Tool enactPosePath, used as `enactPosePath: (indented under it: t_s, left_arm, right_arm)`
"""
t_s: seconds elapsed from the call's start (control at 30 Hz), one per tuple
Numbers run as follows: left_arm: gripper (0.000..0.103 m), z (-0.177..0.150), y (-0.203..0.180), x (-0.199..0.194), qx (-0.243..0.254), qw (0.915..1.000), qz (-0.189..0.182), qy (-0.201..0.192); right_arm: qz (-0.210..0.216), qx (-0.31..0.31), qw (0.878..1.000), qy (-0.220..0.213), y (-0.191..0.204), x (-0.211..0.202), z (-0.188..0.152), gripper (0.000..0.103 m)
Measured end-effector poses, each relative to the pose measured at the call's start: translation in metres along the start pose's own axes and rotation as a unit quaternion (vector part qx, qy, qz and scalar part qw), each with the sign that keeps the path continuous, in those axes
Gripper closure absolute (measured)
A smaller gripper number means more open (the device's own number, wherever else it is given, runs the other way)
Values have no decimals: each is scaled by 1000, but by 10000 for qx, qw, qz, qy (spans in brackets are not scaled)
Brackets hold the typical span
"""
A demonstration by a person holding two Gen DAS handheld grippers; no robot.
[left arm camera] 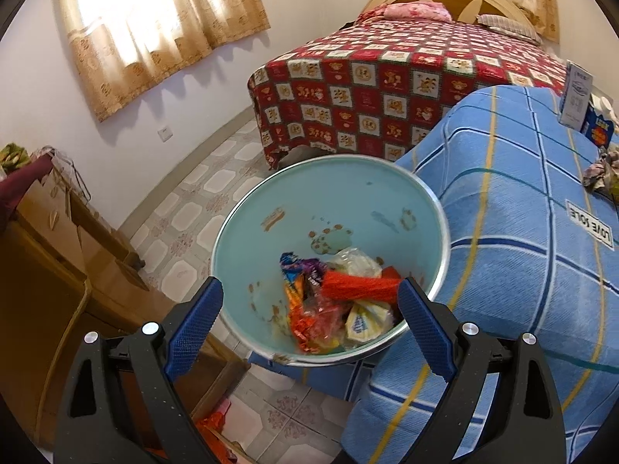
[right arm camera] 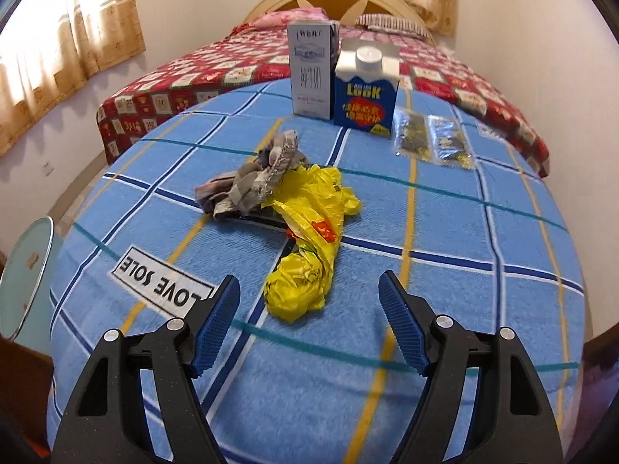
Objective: Collect trash
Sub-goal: 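Move the right gripper to the yellow plastic bag and grasp it, then grasp the plaid cloth rag with the left gripper while the right gripper holds the yellow bag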
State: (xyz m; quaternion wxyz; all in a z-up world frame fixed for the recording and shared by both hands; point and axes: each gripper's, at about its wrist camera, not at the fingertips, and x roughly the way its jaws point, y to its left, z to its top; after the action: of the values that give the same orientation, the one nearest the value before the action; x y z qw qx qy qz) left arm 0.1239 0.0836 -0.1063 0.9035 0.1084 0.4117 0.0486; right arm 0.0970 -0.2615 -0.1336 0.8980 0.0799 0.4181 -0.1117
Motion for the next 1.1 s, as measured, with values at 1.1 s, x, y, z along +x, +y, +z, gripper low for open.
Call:
enactPosePath:
  t_s: [1.1]
  left_arm:
    - [10, 80, -269, -10, 1003, 9851, -1400, -36]
  right_arm:
    - [-437, 706, 9962, -277, -141, -21, 3, 71]
